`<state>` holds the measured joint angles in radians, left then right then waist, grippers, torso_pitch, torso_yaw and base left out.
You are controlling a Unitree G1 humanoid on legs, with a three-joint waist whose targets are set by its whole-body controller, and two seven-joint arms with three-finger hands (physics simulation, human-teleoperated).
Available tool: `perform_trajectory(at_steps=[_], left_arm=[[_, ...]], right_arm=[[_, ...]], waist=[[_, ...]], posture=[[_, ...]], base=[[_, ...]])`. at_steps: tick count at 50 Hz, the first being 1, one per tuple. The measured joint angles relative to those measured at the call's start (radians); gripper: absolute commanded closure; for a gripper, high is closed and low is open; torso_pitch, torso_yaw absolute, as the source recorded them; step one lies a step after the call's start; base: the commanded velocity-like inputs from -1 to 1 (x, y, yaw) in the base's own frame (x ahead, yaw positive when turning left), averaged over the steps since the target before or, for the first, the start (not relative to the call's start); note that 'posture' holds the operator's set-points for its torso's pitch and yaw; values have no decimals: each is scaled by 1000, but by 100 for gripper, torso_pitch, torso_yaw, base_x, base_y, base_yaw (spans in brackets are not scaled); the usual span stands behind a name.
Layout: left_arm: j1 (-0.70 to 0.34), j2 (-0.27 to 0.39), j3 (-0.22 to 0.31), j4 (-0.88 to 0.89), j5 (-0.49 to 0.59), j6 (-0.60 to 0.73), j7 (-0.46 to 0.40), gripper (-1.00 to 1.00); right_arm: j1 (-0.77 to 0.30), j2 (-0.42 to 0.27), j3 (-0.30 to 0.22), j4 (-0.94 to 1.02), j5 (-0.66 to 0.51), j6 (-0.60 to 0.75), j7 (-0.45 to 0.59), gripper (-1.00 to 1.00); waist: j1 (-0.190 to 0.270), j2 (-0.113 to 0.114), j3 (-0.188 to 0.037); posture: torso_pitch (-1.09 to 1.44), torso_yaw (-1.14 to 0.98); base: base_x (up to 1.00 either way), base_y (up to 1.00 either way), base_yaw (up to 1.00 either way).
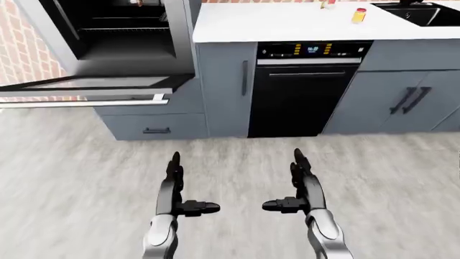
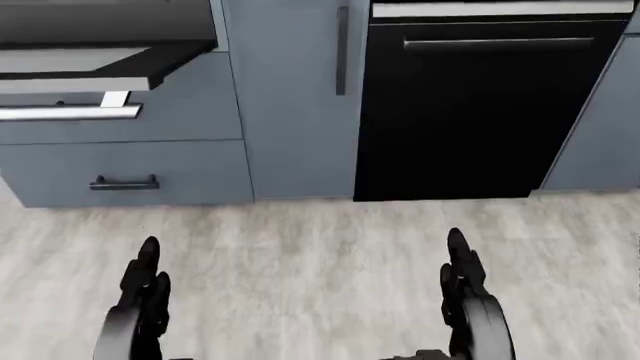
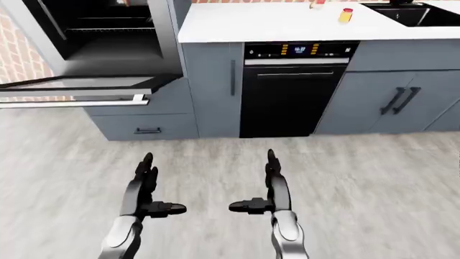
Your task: Close the oven door.
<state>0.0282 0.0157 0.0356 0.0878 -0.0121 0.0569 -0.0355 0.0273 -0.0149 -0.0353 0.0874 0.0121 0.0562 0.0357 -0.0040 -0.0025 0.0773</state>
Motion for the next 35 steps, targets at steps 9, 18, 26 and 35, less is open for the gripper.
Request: perform_trajectory(at_steps=[9,18,26,35], left_arm=[[-10,9,19,-50,-47,-15,-26,-100],[-54,40,81,50,-76,-51,-29,-100],[-125,99,137,406,-73,-255,-49,-100],[-269,170,149,1131,-89,-605,-66,-100]], right_arm=[[-14,-20,-41,-45,32,-20,24,-100],[-29,-46,-78,-19,48,-15,48,-100],[-74,-102,-168,216,75,-139,80,-100],[-233,-184,-186,1069,136,-583,139,-100]], waist=[[8,-7,-54],[9,-3,-67],[6,-7,-74],[1,-1,-58]], posture=[[0,0],[0,0],[0,0],[0,0]], base=[[0,0,0],[0,0,0],[0,0,0],[0,0,0]])
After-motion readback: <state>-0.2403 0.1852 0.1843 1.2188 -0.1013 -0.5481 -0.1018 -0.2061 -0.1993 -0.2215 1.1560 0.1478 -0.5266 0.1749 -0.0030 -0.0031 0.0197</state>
